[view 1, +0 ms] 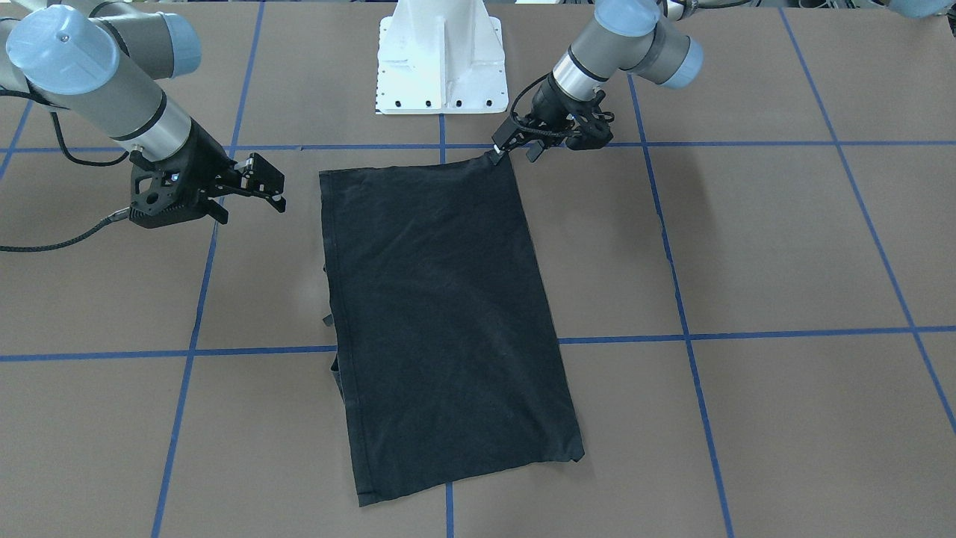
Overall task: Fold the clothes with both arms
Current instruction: 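Move the left gripper to the shirt's near corner while the right gripper repositions, then grasp the near corner of the black shirt with the left gripper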
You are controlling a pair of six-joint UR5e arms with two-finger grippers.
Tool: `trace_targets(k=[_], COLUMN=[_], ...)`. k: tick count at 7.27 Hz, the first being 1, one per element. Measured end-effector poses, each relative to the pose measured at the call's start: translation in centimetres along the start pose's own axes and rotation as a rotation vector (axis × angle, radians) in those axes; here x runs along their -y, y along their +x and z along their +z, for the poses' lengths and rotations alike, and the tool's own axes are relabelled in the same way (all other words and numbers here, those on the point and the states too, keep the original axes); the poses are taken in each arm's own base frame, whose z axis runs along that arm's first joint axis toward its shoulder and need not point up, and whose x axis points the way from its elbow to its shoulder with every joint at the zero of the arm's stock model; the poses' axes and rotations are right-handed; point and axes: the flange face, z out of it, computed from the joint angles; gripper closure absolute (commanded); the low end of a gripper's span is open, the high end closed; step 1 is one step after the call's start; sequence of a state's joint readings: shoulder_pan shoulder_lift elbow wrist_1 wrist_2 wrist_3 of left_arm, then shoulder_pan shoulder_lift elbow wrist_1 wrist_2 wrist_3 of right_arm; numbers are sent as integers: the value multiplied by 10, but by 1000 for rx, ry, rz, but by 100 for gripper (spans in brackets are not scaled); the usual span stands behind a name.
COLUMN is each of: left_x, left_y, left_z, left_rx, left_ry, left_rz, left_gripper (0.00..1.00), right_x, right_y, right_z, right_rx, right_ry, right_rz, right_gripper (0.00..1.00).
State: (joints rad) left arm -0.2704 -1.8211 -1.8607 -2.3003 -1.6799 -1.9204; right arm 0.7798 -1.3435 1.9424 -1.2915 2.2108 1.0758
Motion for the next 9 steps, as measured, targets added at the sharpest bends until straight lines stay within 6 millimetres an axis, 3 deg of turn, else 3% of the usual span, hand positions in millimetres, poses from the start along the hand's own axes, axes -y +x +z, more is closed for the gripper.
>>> trace_targets(k=[1,3,4,9], left_x=[-11,-30,-36,-42], left_y=[-7,-13,-15,-12], left_z=[8,17,20,29], left_rx=[15,31,35,37], left_ry=[-13,-39,-47,-49], left_rz=[-7,-11,-9,3], left_gripper=[1,15,19,21], right_x=[-14,-32,-34,-35], right_y=[2,5,5,7], right_z=[5,15,17,20], right_rx=[1,11,14,12], right_ry=[5,23,24,19], right_rz=[2,5,7,6], right_gripper=[0,0,0,0])
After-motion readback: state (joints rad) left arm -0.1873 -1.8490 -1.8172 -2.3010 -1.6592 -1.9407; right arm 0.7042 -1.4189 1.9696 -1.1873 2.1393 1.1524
